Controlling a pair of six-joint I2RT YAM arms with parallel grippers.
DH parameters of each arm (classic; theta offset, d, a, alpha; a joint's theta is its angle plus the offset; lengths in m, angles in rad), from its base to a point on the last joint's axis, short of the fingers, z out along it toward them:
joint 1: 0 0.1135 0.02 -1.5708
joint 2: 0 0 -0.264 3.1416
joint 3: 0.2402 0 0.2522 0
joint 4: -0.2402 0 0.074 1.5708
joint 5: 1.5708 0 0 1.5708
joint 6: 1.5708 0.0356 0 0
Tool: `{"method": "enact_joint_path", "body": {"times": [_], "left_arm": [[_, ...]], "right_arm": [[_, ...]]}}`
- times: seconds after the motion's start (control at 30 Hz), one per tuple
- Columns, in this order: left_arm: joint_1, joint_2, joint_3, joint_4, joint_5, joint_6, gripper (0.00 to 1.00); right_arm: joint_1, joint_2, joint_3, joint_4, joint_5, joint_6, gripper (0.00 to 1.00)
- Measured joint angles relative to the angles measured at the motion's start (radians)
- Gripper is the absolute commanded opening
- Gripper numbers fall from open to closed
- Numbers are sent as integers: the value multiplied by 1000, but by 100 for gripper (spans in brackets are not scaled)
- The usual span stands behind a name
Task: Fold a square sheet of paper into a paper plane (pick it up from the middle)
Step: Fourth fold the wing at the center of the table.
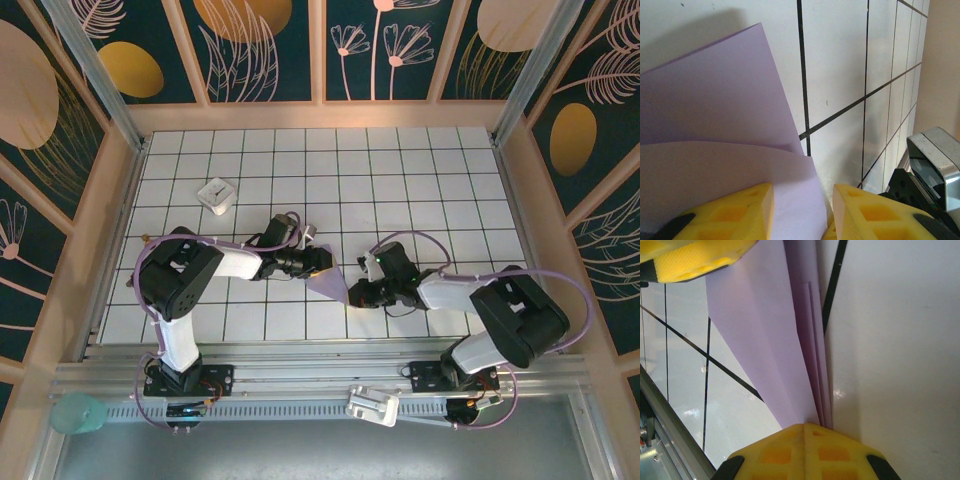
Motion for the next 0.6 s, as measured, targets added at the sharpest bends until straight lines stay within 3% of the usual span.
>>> {"method": "enact_joint_path", "body": {"times": [0.6], "left_arm": [[-2, 11, 44, -86, 0, 40, 37]], "right_arm": [[7, -70, -42, -29, 32, 60, 3]]}}
